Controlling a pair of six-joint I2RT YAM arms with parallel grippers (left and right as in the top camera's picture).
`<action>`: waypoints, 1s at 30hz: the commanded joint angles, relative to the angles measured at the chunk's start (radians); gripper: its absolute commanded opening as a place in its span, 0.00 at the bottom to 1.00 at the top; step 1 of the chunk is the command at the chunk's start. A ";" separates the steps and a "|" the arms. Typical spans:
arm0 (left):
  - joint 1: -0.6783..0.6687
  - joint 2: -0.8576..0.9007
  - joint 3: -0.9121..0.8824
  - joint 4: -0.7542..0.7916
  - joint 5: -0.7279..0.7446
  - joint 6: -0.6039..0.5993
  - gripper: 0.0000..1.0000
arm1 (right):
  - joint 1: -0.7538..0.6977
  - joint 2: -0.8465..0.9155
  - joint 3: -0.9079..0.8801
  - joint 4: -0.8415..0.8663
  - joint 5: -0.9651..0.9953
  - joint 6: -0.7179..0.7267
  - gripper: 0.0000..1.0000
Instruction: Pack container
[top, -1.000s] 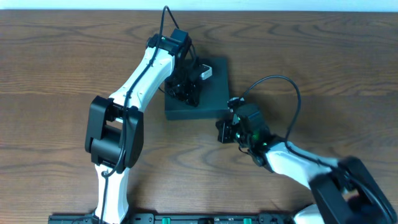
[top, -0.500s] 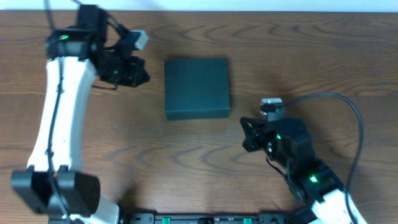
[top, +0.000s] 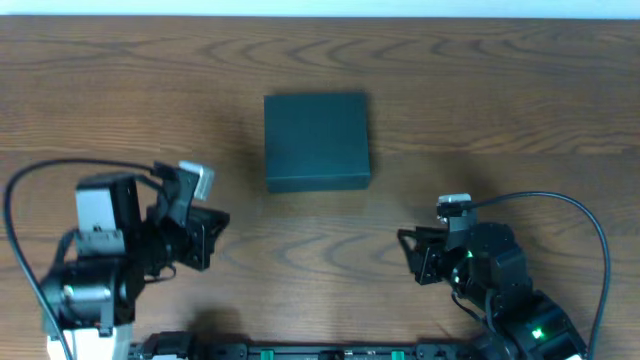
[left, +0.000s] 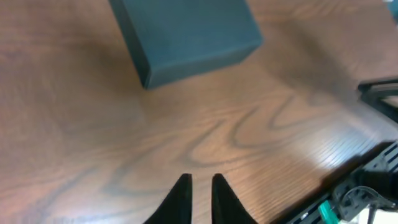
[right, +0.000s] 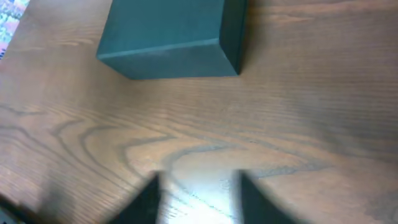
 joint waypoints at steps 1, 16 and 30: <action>0.002 -0.027 -0.022 0.006 -0.011 -0.025 0.95 | -0.008 0.016 0.002 0.003 -0.001 -0.003 0.99; 0.002 -0.021 -0.022 -0.054 -0.136 -0.218 0.95 | -0.007 0.032 0.002 -0.010 -0.001 0.030 0.99; 0.065 -0.520 -0.399 0.395 -0.592 -0.190 0.95 | -0.007 0.032 0.002 -0.010 -0.001 0.030 0.99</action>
